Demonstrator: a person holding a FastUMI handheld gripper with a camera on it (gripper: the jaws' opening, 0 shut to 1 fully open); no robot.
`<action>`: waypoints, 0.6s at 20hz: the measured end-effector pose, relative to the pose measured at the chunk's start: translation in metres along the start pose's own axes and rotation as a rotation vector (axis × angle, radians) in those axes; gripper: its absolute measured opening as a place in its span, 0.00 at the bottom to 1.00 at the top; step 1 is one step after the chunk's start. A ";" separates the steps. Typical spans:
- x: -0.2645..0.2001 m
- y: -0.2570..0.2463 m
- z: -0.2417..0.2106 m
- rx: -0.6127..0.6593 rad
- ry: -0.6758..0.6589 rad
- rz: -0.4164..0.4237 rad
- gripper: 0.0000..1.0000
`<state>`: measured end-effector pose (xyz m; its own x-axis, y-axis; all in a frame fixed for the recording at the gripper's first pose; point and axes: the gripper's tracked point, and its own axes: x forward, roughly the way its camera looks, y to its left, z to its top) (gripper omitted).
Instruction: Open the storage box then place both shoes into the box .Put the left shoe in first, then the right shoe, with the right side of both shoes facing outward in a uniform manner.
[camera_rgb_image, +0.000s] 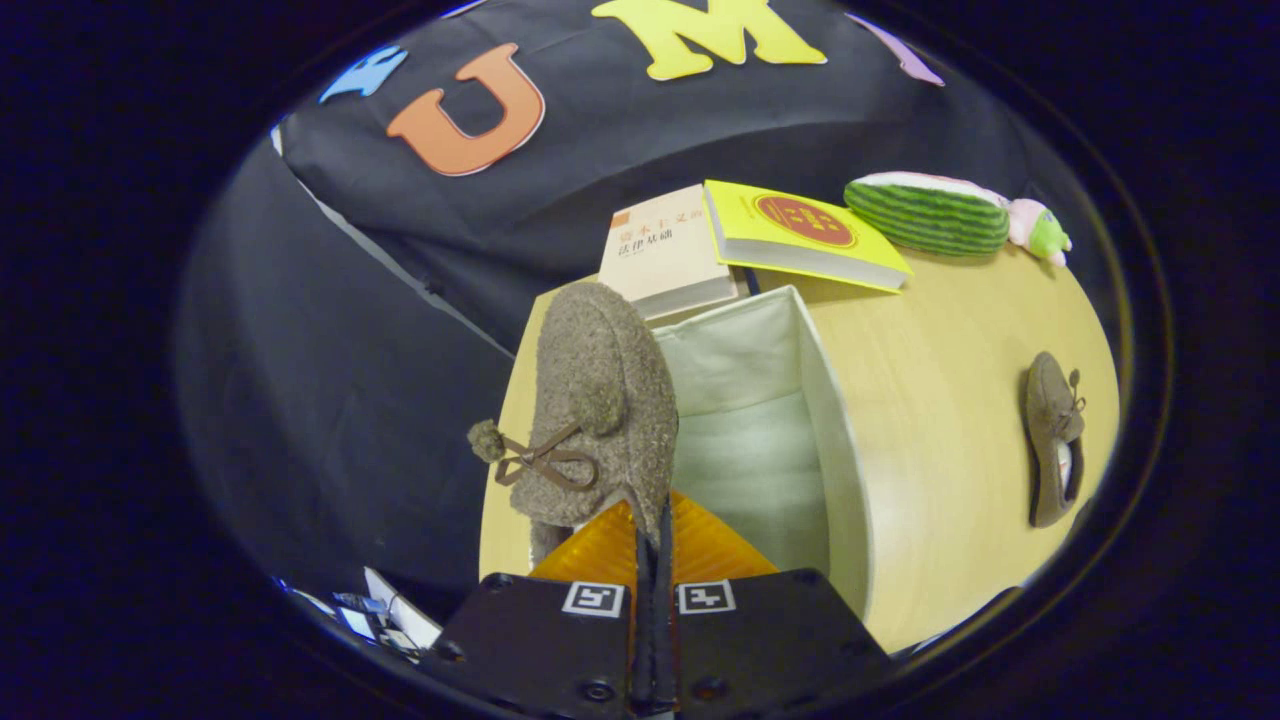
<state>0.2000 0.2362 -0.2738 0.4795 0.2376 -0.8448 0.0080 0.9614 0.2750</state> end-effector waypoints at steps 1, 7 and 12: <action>0.007 -0.001 -0.007 0.001 0.015 -0.007 0.06; 0.032 -0.016 -0.027 0.004 0.042 -0.072 0.07; 0.029 -0.014 -0.021 -0.047 0.026 -0.038 0.13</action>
<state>0.1952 0.2328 -0.3123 0.4568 0.2039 -0.8659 -0.0159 0.9751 0.2212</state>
